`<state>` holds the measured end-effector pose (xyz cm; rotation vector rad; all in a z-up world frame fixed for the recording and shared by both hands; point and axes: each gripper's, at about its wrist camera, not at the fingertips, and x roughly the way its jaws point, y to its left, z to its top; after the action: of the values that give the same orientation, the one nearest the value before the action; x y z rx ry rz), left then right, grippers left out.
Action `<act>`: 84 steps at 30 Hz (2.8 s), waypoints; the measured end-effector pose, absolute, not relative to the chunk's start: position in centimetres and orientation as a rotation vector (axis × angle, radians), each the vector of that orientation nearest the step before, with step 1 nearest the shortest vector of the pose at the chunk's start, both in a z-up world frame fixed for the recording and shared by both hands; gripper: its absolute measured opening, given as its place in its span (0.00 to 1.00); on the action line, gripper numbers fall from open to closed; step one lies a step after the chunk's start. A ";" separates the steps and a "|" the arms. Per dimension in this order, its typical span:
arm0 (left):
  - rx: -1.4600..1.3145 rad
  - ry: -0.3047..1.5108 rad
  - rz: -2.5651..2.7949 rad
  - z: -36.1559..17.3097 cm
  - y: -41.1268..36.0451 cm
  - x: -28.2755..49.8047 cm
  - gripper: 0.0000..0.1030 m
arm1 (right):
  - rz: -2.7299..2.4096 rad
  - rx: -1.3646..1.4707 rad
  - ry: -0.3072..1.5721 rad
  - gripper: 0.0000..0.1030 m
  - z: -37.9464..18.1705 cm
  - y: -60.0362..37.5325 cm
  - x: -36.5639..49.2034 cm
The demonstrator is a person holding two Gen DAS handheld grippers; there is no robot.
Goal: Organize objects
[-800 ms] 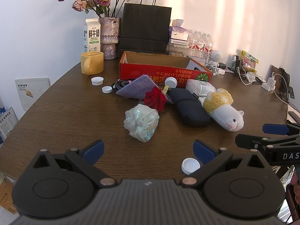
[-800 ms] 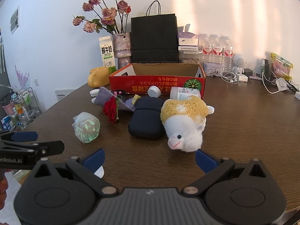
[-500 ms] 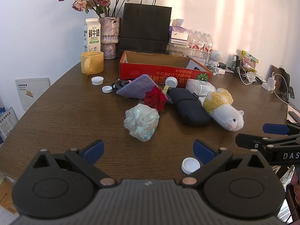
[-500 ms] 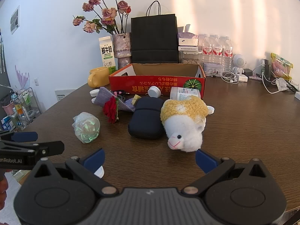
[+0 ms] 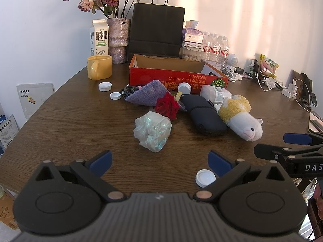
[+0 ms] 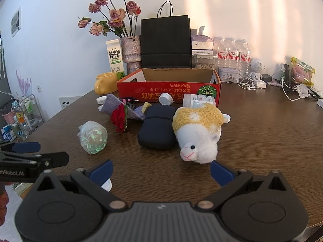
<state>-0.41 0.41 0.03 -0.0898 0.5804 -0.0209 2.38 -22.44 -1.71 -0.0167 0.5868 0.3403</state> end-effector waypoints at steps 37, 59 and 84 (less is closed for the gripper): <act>-0.091 0.584 -0.024 -0.1 0.4 -0.6 1.00 | 0.344 -0.021 0.588 1.00 -1.6 -22.4 2.2; -0.146 0.596 0.058 -1.3 3.8 -1.9 1.00 | 0.523 -0.118 0.591 0.91 -4.1 -17.4 2.5; -0.122 0.593 0.045 -1.9 4.1 0.0 1.00 | 0.618 -0.176 0.601 0.27 -6.7 -15.9 3.9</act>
<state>0.02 4.14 -1.89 -0.1223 0.5934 0.0451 3.88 -15.93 -6.73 -0.1761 0.6012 0.6184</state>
